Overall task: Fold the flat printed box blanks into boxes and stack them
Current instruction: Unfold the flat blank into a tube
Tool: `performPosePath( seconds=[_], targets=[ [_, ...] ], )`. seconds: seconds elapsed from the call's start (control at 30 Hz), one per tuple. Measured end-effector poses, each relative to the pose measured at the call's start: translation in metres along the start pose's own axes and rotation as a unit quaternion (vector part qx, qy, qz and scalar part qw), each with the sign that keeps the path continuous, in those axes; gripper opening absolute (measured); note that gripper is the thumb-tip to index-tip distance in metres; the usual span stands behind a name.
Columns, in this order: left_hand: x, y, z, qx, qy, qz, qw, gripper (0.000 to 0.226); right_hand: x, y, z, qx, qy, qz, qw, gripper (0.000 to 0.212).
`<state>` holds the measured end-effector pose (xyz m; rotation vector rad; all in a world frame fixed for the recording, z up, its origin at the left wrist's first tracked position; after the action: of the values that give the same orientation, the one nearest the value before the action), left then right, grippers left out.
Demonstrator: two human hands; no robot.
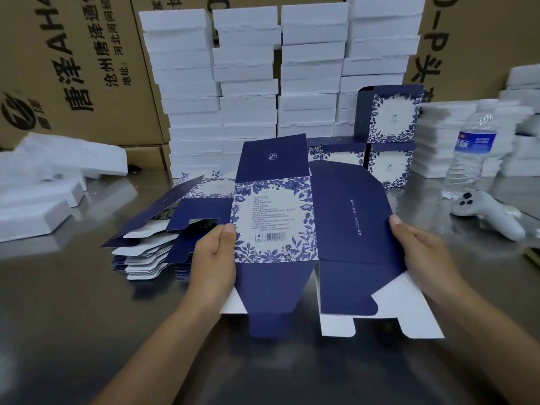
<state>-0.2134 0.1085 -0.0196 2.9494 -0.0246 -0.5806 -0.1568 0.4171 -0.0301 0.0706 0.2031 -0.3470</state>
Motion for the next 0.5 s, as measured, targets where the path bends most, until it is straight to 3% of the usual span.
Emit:
performPosePath(
  seconds=[0.17,0.37,0.5],
  targets=[
    [-0.001,0.011,0.001,0.013,0.003,-0.045,0.999,0.037,0.003,-0.009,0.001,0.052,-0.009,0.031,0.998,0.037],
    [-0.002,-0.003,0.016,0.112,0.067,0.006,0.991,0.035,0.000,0.003,0.001,0.096,0.004,0.000,0.995,0.038],
    [-0.003,-0.008,0.017,0.048,0.067,0.043,0.996,0.039,0.001,0.013,0.005,0.097,0.014,-0.050,0.994,0.038]
  ],
)
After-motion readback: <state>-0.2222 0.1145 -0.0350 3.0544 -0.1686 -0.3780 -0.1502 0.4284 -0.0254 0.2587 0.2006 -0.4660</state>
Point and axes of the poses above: each hand's wrist, its own x-axis away from the middle knuckle, its own y-axis out of the back of the hand, z = x × y, the point moved 10 cm from there along -x, towards the middle knuckle, and after that the axes turned 7 degrees about z, right-handed, at the moved point
